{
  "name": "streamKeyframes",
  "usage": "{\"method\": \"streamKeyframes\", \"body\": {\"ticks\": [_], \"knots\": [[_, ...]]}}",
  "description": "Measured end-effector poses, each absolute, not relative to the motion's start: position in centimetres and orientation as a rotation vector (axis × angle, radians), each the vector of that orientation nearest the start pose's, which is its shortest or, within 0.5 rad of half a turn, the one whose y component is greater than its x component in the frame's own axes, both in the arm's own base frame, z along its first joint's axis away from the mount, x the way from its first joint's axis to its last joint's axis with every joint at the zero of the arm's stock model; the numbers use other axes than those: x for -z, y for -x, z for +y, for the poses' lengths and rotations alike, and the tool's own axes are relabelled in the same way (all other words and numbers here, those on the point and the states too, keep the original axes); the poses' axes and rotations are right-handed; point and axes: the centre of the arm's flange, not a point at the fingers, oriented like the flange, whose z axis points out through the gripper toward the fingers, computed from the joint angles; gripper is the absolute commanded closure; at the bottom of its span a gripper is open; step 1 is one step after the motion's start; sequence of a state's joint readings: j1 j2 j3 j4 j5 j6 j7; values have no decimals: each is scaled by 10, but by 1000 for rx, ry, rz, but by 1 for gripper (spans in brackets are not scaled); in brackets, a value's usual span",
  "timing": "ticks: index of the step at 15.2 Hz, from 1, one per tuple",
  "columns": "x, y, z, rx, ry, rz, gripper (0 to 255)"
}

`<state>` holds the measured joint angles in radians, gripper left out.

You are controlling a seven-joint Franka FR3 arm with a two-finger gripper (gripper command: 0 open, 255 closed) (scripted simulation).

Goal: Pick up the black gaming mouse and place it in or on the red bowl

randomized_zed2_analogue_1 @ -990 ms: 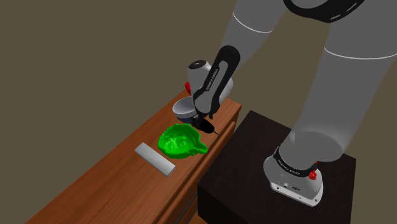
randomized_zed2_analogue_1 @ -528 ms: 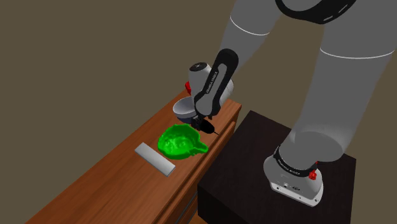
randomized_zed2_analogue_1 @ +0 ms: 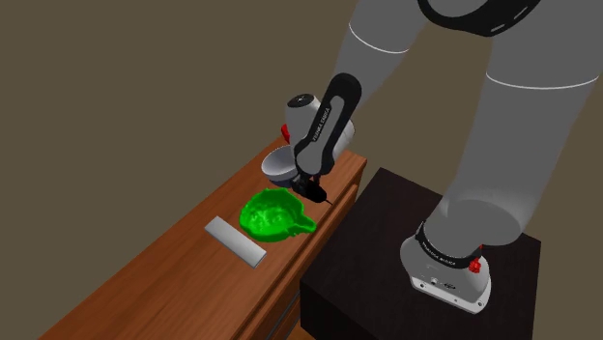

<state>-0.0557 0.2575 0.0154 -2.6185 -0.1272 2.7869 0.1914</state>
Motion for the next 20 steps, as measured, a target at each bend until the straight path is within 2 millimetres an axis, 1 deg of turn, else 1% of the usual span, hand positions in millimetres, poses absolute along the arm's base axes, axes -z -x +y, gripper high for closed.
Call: {"method": "streamKeyframes", "body": {"ticks": [6, 9, 14, 20], "knots": [[-154, -418, -11, -136, 3175, 182, 255], [-155, -414, -10, -166, 3173, 183, 255], [-175, -412, -9, -183, 3172, 182, 255], [-207, -413, -10, -183, 3172, 182, 255]]}}
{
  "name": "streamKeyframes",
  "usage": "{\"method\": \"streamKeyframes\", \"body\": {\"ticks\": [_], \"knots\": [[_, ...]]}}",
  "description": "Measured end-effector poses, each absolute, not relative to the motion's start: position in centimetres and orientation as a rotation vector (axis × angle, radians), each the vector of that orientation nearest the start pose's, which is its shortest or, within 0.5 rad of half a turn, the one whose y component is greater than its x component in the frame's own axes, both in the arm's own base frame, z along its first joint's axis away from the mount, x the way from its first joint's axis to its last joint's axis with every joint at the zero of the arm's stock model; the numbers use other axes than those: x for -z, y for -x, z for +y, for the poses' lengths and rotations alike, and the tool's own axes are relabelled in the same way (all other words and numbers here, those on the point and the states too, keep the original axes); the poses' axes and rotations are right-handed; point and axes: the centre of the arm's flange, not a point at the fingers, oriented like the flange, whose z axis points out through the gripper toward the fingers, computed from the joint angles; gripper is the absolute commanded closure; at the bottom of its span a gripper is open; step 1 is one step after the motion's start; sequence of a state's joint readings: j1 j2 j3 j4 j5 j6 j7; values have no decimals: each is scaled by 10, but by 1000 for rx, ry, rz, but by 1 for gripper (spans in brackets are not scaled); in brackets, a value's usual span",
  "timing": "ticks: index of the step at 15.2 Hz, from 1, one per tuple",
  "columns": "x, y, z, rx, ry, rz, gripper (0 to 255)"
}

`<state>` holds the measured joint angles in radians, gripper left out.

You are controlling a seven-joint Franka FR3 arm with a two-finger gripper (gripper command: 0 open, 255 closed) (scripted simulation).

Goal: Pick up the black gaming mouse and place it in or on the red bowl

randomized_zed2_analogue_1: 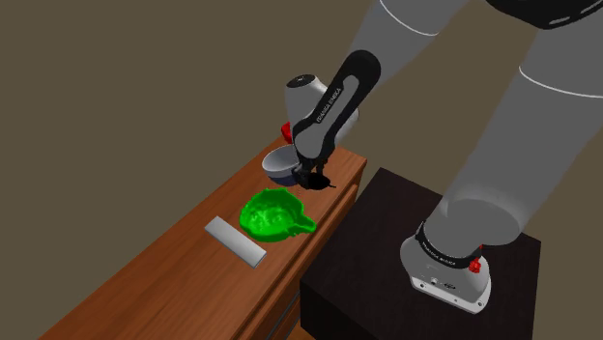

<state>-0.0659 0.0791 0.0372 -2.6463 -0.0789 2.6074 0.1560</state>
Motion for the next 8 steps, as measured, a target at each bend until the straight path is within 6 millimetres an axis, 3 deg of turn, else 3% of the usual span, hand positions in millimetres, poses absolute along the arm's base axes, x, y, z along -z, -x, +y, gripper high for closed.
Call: {"method": "streamKeyframes", "body": {"ticks": [8], "knots": [[-251, -412, -9, -183, 3172, 182, 255]]}}
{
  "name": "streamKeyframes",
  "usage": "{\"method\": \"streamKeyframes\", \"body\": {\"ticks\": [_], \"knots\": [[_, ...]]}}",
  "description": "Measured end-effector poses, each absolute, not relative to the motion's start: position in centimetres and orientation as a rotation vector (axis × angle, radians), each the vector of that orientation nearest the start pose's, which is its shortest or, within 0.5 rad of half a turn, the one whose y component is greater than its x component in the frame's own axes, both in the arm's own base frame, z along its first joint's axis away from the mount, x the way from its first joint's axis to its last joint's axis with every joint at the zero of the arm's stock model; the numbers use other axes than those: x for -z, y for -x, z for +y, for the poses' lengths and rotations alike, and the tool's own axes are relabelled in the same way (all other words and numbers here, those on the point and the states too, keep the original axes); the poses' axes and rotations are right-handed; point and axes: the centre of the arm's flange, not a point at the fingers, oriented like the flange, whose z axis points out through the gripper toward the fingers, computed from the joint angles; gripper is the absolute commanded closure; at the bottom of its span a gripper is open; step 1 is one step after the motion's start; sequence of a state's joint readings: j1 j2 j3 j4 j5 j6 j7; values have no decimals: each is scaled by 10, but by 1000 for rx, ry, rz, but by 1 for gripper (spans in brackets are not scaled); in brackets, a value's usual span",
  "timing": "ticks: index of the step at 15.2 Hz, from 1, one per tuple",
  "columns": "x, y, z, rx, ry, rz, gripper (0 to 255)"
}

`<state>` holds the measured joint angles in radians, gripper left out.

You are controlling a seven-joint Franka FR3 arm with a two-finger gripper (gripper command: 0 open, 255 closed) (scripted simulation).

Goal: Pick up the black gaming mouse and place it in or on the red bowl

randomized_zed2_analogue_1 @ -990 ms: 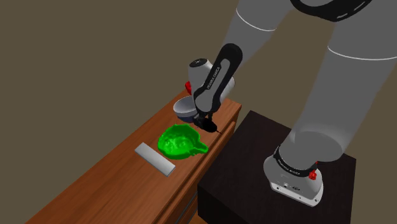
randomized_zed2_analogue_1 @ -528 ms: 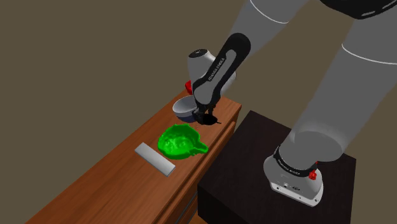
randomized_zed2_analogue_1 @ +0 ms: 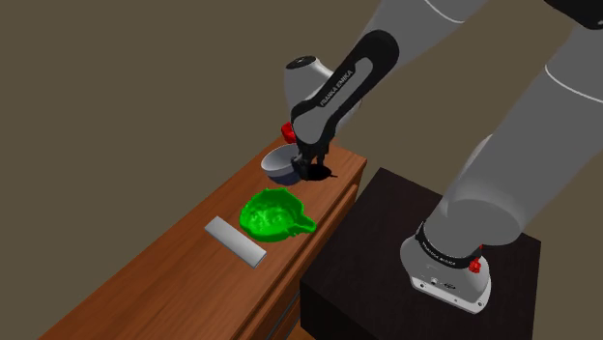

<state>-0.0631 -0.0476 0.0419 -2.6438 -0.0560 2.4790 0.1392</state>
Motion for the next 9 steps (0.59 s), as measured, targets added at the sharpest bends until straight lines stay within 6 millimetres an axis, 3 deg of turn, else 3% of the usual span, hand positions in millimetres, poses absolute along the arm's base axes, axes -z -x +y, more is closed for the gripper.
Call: {"method": "streamKeyframes", "body": {"ticks": [9], "knots": [[-297, -412, -9, -183, 3172, 181, 255]]}}
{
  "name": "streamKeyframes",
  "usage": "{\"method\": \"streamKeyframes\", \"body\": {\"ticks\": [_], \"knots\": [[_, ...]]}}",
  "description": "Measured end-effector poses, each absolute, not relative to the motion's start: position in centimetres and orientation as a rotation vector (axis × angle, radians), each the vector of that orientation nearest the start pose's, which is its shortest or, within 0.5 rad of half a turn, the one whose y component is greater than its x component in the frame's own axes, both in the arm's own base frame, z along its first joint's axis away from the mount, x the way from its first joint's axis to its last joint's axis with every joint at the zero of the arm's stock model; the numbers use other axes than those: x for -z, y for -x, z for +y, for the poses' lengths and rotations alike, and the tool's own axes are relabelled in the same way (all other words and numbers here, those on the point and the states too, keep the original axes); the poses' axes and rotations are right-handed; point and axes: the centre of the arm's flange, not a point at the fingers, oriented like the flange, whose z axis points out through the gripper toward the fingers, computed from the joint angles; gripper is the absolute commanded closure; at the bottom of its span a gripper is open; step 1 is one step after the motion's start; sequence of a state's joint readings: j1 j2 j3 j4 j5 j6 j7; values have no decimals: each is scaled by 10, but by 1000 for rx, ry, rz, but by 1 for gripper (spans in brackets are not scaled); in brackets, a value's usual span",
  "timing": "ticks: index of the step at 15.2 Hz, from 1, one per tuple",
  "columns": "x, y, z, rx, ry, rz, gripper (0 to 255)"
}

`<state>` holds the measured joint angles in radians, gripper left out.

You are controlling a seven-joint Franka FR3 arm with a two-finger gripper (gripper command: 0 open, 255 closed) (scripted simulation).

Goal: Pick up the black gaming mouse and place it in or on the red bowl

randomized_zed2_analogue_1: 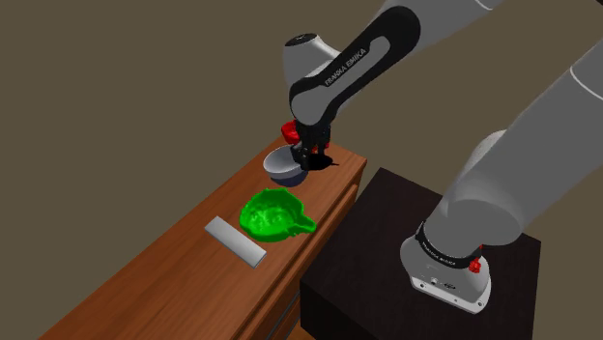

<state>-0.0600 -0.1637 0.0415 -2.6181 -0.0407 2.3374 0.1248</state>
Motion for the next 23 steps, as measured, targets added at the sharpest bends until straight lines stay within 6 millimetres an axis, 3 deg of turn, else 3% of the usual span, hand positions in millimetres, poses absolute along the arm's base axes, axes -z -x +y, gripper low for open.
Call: {"method": "streamKeyframes", "body": {"ticks": [2, 4, 21, 23], "knots": [[-307, -411, -9, -183, 3172, 182, 255], [-310, -422, -20, -183, 3171, 182, 255], [-303, -566, -191, -183, 3171, 183, 255], [-297, -572, -199, -184, 3171, 183, 255]]}}
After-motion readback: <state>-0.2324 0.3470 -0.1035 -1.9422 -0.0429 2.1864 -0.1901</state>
